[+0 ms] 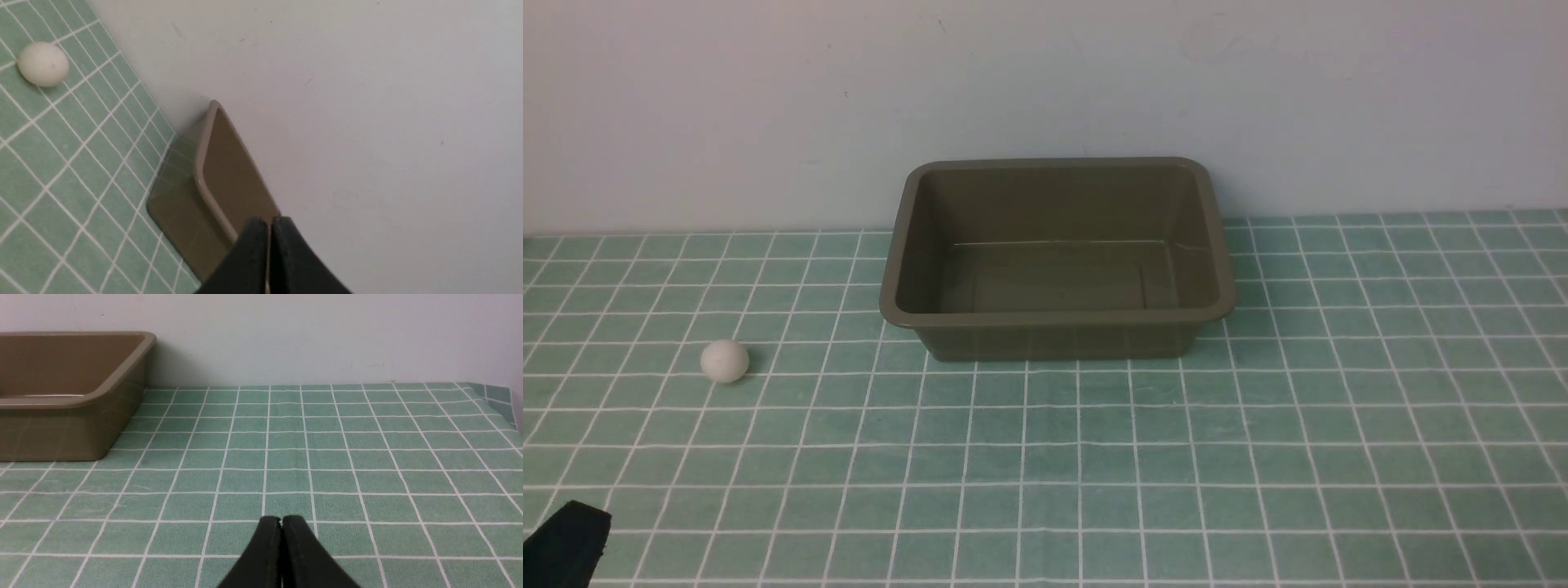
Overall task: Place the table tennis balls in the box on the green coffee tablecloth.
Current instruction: 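Reach for and grasp a ping pong ball on the table beside the basket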
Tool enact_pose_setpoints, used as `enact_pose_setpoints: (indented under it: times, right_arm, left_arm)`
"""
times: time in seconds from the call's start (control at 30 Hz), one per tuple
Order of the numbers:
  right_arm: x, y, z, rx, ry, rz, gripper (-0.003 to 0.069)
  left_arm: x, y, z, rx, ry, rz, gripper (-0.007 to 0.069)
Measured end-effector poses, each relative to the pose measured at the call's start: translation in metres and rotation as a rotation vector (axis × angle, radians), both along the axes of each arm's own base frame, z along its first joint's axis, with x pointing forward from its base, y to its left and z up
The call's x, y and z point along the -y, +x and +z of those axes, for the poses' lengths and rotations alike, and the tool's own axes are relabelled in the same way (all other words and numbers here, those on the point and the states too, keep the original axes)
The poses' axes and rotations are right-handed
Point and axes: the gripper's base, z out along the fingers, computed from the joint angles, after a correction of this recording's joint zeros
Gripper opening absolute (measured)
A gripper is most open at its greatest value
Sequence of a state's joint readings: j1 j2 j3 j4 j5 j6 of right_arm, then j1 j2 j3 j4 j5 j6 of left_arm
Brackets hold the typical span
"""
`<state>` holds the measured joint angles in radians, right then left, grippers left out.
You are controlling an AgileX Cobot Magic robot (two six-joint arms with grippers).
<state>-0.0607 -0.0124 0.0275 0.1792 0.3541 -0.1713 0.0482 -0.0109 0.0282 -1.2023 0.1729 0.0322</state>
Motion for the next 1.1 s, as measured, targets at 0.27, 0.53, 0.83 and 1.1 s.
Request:
enact_pose_setpoints:
  times: [0.27,0.53,0.83,1.1]
  right_arm:
    - [0.000,0.000,0.000,0.000,0.000,0.000,-0.0016]
    - [0.000,0.000,0.000,0.000,0.000,0.000,-0.0016]
    - [0.000,0.000,0.000,0.000,0.000,0.000,-0.0016]
    - [0.000,0.000,0.000,0.000,0.000,0.000,-0.0016]
  left_arm:
    - [-0.009,0.000,0.005,0.042,-0.178,0.096,-0.0004]
    - [-0.022,-0.013,0.063,0.247,0.353,0.298,-0.0004]
    - [-0.006,-0.017,0.126,0.352,0.997,0.225,-0.0004]
    - [-0.004,0.068,0.111,0.013,1.041,-0.039,-0.0004]
